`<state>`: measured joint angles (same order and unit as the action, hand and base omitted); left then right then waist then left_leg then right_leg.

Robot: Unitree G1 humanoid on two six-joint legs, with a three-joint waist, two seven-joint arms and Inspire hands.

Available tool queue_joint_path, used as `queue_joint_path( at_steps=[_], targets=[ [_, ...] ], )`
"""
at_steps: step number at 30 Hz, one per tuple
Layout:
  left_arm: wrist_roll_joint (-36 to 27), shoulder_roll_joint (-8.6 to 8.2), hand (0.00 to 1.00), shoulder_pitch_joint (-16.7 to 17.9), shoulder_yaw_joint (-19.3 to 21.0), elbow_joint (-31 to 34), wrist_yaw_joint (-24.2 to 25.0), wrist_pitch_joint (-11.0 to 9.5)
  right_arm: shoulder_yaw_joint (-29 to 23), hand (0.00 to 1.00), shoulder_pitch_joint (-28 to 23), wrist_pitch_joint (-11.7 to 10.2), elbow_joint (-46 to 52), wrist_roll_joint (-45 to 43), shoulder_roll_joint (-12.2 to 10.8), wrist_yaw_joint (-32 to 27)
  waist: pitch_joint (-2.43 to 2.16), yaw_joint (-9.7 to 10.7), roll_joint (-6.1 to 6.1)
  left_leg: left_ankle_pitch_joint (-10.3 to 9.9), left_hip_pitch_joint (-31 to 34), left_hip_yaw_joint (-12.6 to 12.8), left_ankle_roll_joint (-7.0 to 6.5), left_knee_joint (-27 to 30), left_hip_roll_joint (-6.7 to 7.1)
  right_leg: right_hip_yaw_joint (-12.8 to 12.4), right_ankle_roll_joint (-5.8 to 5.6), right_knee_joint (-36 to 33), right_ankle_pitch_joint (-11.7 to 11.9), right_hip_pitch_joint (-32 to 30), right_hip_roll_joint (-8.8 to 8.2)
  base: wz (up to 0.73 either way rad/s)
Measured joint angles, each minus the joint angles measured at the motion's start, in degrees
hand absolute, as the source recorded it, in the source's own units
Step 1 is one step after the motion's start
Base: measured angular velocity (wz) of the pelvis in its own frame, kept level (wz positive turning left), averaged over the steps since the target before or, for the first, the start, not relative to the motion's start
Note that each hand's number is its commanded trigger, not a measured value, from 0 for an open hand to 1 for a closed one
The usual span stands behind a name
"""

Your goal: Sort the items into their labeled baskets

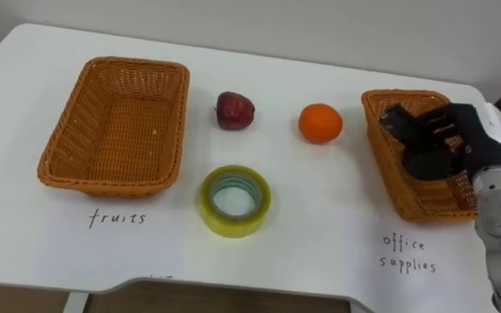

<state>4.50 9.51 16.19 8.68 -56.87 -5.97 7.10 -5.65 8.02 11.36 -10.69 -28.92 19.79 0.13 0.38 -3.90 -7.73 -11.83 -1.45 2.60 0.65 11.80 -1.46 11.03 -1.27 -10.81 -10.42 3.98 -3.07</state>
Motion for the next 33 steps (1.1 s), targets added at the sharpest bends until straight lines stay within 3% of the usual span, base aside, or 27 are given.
queue_joint_path(
  at_steps=[16,17,18,19,28,33],
  targets=[
    [0.05,0.68,0.0,-1.48,-1.44,0.25,0.34,0.0,-0.01,1.0,0.01,-0.54,-1.67,1.22,0.01,-0.03,-0.36,0.06,0.23,0.0,-0.03,0.1,0.0,-0.01,0.0,-0.23,0.0,0.02,0.0,-0.1,0.0,0.0],
    [0.05,0.69,0.0,-1.47,-1.49,0.35,0.34,-0.01,-0.01,0.89,0.01,-0.67,-1.69,1.28,0.01,-0.03,-0.42,0.04,0.34,0.0,-0.03,0.13,0.0,-0.03,0.0,-0.27,0.0,0.02,0.0,-0.09,0.01,0.0],
    [0.06,0.69,0.0,-1.39,-1.49,0.5,0.34,-0.02,-0.02,0.29,0.01,-0.68,-1.7,1.67,0.01,-0.03,-0.45,0.06,0.4,0.0,-0.06,0.15,0.0,-0.05,0.01,-0.32,0.0,0.0,0.0,-0.08,0.02,0.0],
    [0.06,0.69,0.0,-1.31,-1.49,0.58,0.34,-0.02,-0.03,0.0,0.01,-0.68,-1.73,1.98,0.02,-0.03,-0.44,0.07,0.45,0.0,-0.09,0.16,0.0,-0.05,0.01,-0.36,0.0,0.0,0.0,-0.06,0.03,0.0],
    [-0.35,0.74,0.0,0.6,-1.46,0.48,0.41,0.19,-0.27,0.0,-0.04,-1.37,-5.24,9.39,0.02,-0.92,-0.55,0.49,0.36,0.0,-0.27,0.02,0.0,-0.06,0.01,-0.26,0.0,0.04,0.0,0.31,0.03,0.0],
    [-0.33,0.63,0.0,1.05,-1.55,0.3,0.48,1.4,-0.11,0.0,-0.8,-0.57,-8.95,9.06,0.02,-0.66,-0.31,0.33,0.71,-0.01,-0.15,0.19,0.0,-0.15,0.02,-0.81,0.0,-0.03,0.0,0.22,0.04,-0.02]
  ],
)
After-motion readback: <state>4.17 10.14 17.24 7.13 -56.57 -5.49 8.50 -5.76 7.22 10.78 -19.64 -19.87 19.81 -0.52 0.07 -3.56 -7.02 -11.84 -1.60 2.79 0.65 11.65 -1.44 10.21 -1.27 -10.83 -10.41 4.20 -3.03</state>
